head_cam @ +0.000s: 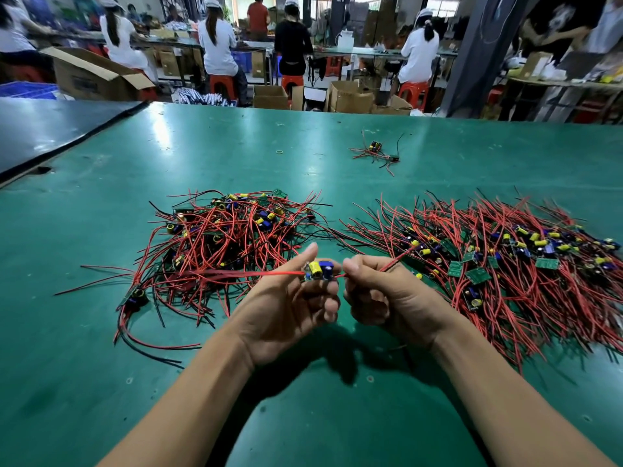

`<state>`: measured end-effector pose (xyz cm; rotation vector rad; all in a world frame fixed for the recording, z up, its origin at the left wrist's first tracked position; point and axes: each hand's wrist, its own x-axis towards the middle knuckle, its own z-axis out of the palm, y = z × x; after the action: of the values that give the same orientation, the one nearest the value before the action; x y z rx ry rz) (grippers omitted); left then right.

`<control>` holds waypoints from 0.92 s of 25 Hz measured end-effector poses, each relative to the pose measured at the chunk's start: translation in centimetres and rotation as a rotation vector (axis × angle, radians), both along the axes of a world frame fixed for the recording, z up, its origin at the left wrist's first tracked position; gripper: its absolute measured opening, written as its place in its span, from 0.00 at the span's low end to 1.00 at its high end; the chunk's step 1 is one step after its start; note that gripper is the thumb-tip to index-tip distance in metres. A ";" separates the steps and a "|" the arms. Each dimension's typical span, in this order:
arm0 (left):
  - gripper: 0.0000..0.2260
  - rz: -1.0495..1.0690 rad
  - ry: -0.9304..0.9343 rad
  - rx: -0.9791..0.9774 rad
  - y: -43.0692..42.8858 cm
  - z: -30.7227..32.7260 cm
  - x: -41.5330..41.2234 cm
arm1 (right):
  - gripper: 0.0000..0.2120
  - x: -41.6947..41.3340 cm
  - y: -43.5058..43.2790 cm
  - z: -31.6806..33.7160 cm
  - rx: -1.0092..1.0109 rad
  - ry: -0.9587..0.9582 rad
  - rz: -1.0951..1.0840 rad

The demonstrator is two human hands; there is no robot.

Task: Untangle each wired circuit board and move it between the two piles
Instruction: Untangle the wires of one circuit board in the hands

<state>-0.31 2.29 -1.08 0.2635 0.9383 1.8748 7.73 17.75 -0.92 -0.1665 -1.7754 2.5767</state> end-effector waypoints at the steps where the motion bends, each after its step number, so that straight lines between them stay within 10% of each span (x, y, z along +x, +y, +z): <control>1: 0.11 -0.022 0.030 -0.016 0.0 0.1 0.0 | 0.14 -0.1 0.1 -0.1 0.014 -0.033 -0.012; 14: 0.08 0.155 0.394 -0.248 0.8 -1.8 0.4 | 0.08 -0.5 0.6 -1.4 0.386 -0.079 -0.272; 23: 0.08 0.171 0.429 -0.330 1.3 -1.2 0.6 | 0.07 -1.0 -0.3 -2.0 0.076 -0.114 -0.210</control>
<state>0.33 3.59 -2.31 0.4025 1.5858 1.8124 6.76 17.47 -2.93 -0.4802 -1.7796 2.3939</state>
